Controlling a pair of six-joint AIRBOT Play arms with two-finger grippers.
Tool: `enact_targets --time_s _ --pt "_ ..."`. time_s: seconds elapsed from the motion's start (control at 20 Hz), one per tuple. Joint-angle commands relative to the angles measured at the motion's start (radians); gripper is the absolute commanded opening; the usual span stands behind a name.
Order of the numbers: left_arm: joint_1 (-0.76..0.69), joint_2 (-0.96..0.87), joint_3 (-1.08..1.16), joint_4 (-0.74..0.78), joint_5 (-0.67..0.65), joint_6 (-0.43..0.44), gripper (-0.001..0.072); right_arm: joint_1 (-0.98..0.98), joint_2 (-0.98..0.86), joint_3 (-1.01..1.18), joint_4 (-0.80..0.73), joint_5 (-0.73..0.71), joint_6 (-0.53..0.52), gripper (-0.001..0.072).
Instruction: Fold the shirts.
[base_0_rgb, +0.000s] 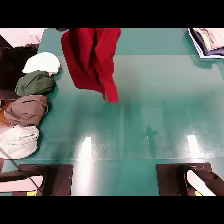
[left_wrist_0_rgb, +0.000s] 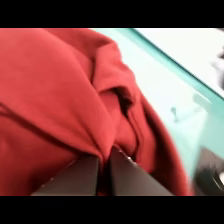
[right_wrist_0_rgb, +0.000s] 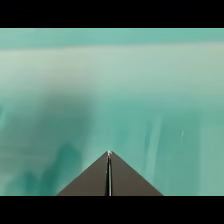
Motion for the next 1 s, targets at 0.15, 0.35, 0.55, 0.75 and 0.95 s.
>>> enact_targets --time_s 0.15,0.35,0.55,0.75,0.95 --pt "-0.12 0.094 -0.257 0.184 -0.071 0.034 0.0022 0.006 0.004 0.105 0.024 0.094 0.0 0.0018" --pt "-0.176 0.013 -0.513 0.195 0.064 0.038 0.0108 0.043 0.042 0.023 0.023 0.089 0.0 0.0018" --pt "-0.075 -0.043 -0.535 0.212 0.045 -0.097 0.0661 0.072 0.101 -0.111 0.022 0.04 0.0 0.0018" --pt "0.098 0.05 -0.6 0.262 -0.098 -0.119 0.066 0.071 0.158 -0.216 0.022 -0.015 0.0 0.0018" --pt "0.119 0.296 -1.018 0.401 -0.001 -0.145 0.0661 0.071 0.196 -0.287 0.024 -0.093 0.0 0.0019"
